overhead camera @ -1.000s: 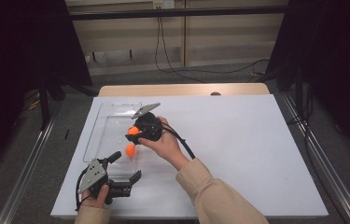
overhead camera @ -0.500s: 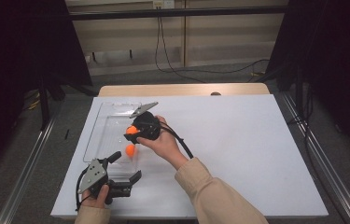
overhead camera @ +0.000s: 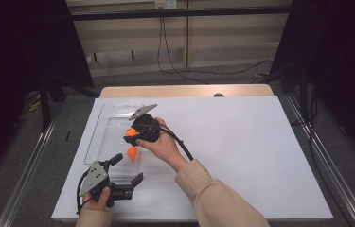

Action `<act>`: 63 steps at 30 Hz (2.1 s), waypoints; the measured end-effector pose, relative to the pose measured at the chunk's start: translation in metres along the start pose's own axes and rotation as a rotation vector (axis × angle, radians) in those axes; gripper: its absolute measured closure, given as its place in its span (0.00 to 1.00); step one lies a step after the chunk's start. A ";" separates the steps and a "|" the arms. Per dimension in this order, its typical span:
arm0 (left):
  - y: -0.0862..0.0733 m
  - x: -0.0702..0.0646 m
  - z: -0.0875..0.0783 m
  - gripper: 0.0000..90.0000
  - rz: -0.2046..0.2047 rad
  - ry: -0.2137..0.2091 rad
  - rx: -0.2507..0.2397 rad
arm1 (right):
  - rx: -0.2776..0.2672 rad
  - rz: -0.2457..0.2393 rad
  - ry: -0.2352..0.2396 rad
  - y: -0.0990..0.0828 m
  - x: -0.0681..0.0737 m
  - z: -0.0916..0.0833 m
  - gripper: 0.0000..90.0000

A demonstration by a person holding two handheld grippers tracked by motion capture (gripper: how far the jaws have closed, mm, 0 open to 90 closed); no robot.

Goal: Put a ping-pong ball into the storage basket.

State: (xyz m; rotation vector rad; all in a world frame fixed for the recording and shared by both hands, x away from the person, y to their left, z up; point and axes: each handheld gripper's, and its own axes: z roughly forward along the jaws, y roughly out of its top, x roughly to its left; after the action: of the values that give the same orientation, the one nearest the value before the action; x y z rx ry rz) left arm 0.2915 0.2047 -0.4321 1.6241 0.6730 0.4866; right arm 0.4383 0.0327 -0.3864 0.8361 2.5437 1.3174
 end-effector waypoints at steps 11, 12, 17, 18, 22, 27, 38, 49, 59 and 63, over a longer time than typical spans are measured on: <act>0.000 0.000 0.000 0.01 0.001 0.000 -0.001 | 0.000 0.006 -0.001 0.000 -0.001 0.005 0.57; 0.000 0.000 0.000 0.01 0.001 0.000 -0.001 | 0.001 0.006 0.000 -0.001 -0.002 0.006 0.57; 0.000 0.000 0.000 0.01 0.000 0.001 -0.002 | 0.000 0.009 0.002 -0.001 -0.002 0.009 0.57; 0.000 0.000 0.000 0.01 0.000 0.001 -0.002 | -0.001 0.008 0.002 -0.001 -0.002 0.010 0.57; 0.000 0.000 0.000 0.01 -0.001 0.000 -0.001 | -0.011 0.019 -0.001 -0.001 -0.001 0.012 0.45; 0.000 0.000 0.000 0.01 0.000 0.002 -0.002 | -0.019 0.036 -0.005 -0.002 -0.003 0.008 0.37; 0.000 -0.001 0.001 0.01 -0.005 0.002 -0.002 | -0.083 0.070 -0.011 -0.010 -0.011 -0.013 0.20; 0.001 0.000 0.001 0.01 0.010 0.001 0.001 | -0.113 0.087 -0.028 -0.022 -0.020 -0.036 0.13; 0.000 -0.001 0.001 0.01 0.007 0.002 0.006 | -0.125 0.083 -0.037 -0.038 -0.023 -0.053 0.09; 0.000 -0.001 0.001 0.01 0.004 0.003 0.004 | -0.127 0.078 -0.043 -0.045 -0.026 -0.059 0.08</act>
State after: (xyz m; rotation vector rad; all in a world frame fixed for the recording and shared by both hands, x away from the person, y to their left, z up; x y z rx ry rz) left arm 0.2918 0.2032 -0.4320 1.6288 0.6737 0.4910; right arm 0.4191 -0.0439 -0.3896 0.9359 2.3883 1.4502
